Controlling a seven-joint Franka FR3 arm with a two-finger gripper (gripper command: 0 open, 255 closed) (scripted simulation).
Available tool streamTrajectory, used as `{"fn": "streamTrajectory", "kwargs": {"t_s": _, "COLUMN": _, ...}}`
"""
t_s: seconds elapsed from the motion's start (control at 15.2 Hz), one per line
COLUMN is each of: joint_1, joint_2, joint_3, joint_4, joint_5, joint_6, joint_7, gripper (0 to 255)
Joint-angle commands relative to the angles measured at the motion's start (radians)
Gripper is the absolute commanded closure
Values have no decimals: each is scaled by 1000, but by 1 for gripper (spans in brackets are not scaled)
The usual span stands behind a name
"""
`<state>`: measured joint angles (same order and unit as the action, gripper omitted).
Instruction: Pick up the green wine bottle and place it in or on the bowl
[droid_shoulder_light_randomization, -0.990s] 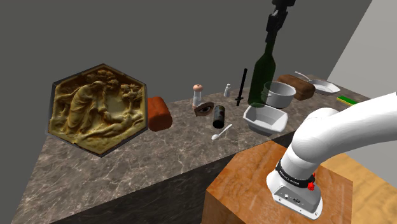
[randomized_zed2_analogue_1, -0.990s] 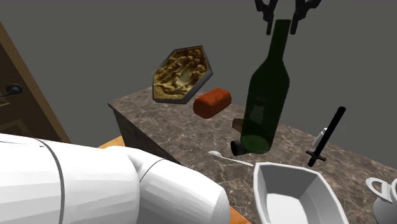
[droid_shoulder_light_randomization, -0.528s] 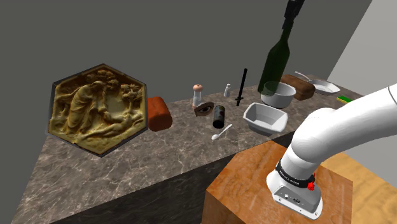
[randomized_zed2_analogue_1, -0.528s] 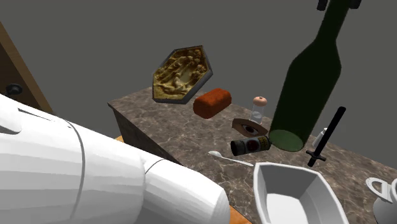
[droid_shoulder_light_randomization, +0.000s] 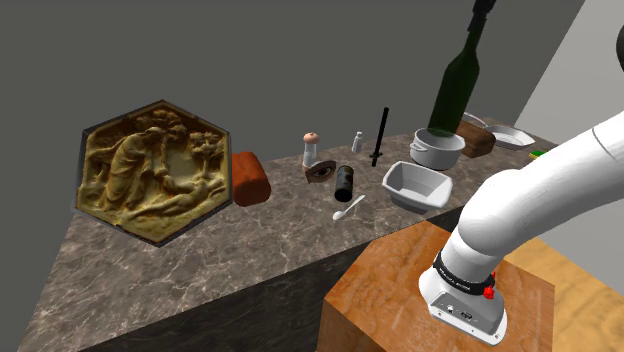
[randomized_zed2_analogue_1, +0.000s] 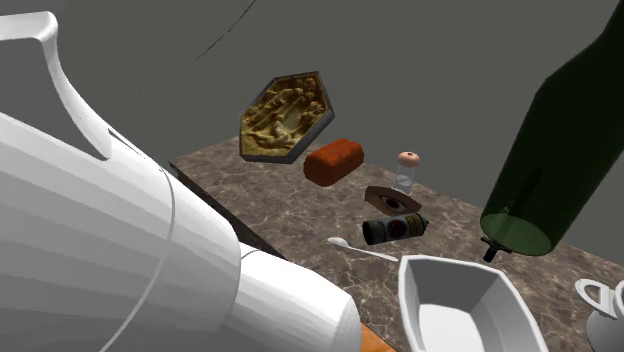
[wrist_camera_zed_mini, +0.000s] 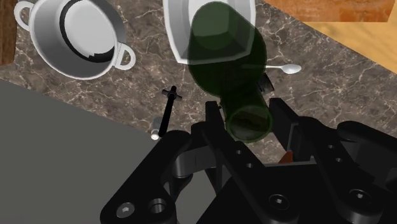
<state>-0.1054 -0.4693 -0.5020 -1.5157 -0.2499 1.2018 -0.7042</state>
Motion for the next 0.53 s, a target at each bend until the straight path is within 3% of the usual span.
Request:
{"fn": "streamTrajectory", "kwargs": {"t_s": 0.0, "joint_1": -3, "joint_2": -15, "joint_3": -1, "joint_4": -32, "joint_5": -6, "joint_6": 19, "joint_7": 0, "gripper": 255}}
{"fn": "streamTrajectory", "kwargs": {"t_s": 0.46, "joint_1": -18, "joint_2": -89, "joint_3": 12, "joint_4": -197, "joint_5": -26, "joint_6": 111, "joint_7": 28, "gripper": 255}}
